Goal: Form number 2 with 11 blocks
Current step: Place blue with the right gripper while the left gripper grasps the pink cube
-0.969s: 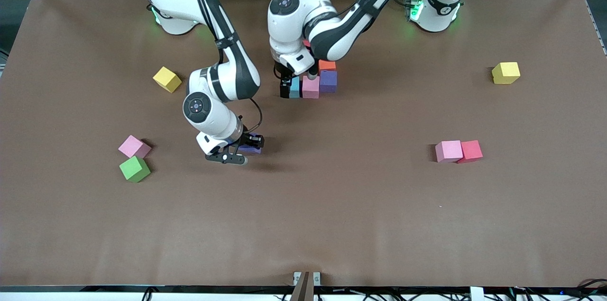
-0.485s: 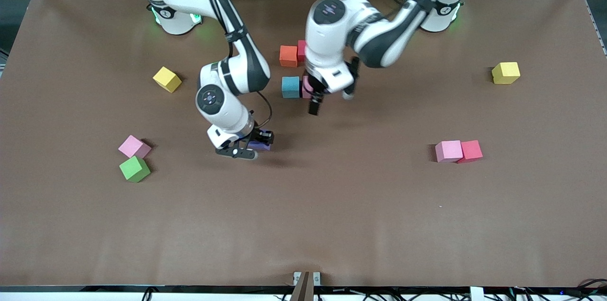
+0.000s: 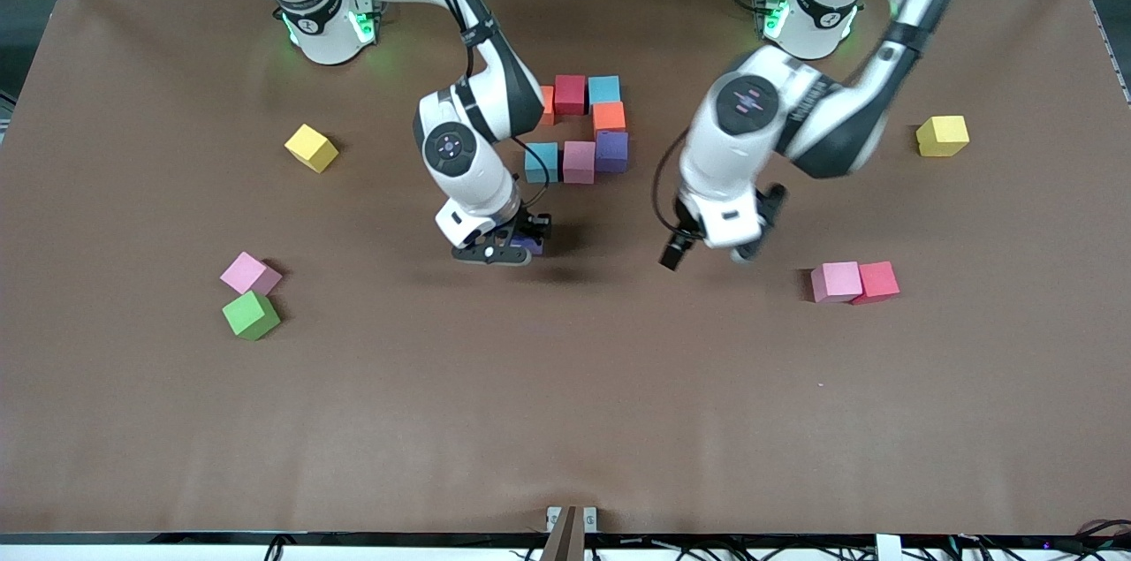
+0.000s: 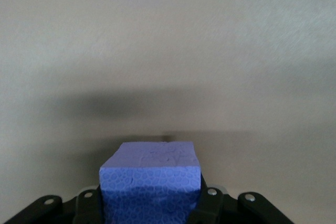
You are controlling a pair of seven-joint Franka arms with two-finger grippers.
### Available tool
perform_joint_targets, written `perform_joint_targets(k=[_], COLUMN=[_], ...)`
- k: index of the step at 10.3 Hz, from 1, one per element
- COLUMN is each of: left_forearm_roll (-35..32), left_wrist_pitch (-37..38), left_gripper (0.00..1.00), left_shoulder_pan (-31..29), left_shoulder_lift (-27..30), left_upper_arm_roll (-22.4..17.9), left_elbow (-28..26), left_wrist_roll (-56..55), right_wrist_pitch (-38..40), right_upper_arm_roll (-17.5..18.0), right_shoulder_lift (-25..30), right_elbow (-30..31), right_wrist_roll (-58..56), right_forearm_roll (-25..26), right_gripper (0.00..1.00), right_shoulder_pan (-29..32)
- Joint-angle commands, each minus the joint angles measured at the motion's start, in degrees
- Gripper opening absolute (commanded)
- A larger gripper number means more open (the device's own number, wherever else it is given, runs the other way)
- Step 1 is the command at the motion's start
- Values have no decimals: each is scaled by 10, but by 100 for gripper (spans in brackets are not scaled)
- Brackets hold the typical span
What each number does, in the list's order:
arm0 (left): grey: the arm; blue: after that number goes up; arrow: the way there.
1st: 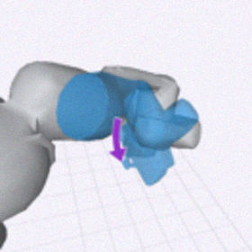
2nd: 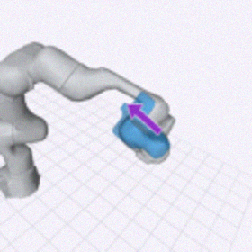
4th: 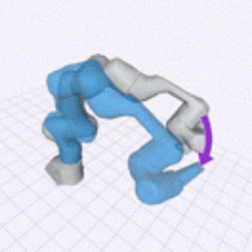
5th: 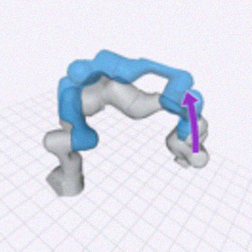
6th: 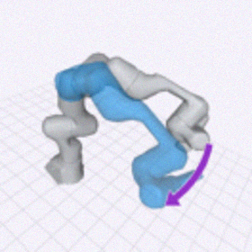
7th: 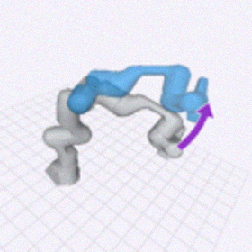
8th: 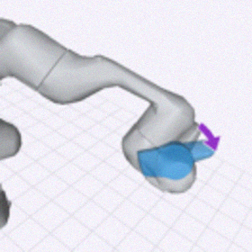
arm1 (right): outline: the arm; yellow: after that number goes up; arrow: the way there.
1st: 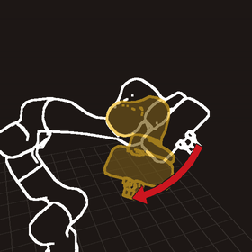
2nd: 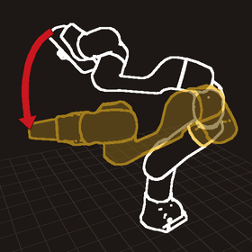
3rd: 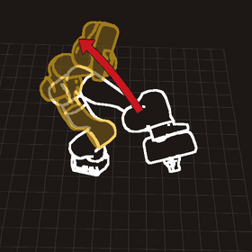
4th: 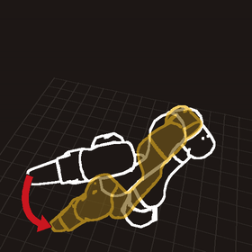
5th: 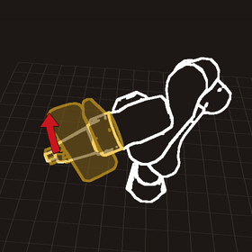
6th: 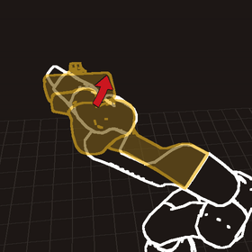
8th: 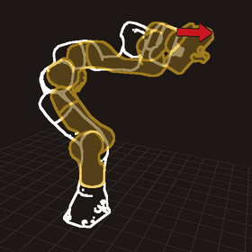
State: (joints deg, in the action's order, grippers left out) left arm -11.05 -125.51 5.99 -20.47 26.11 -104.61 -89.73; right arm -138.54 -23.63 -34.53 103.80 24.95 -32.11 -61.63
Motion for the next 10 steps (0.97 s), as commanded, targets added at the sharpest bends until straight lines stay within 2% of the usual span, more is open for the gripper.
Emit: perform_joint_targets(k=[1, 3, 4, 6, 7, 10], left_forearm_roll=[30, 34, 37, 37, 36, 25], left_wrist_pitch=[55, 82, 88, 88, 88, 88], left_gripper=[100, 100, 100, 100, 100, 100], left_shoulder_pan=[-76, -138, -163, -209, -227, -237], left_shoulder_lift=[27, 28, 27, 22, 21, 8], left_upper_arm_roll=[11, 11, 11, 10, 10, 7], left_elbow=[-13, -14, -16, -22, -26, -24], left_wrist_roll=[179, 315, 378, 499, 558, 693], right_wrist_pitch=[-52, -59, -58, -45, -17, -15], right_upper_arm_roll=[-6, -8, -8, 1, 16, 25], right_shoulder_lift=[12, 13, 13, 14, 17, 23], right_elbow=[41, 52, 55, 52, 48, 51], right_wrist_roll=[18, 24, 50, 177, 233, 255], right_forearm_roll=[5, 9, 35, 175, 227, 233], right_gripper=[7, 7, 7, 6, 6, 6], right_shoulder_pan=[-30, -45, -53, -56, -53, -55])
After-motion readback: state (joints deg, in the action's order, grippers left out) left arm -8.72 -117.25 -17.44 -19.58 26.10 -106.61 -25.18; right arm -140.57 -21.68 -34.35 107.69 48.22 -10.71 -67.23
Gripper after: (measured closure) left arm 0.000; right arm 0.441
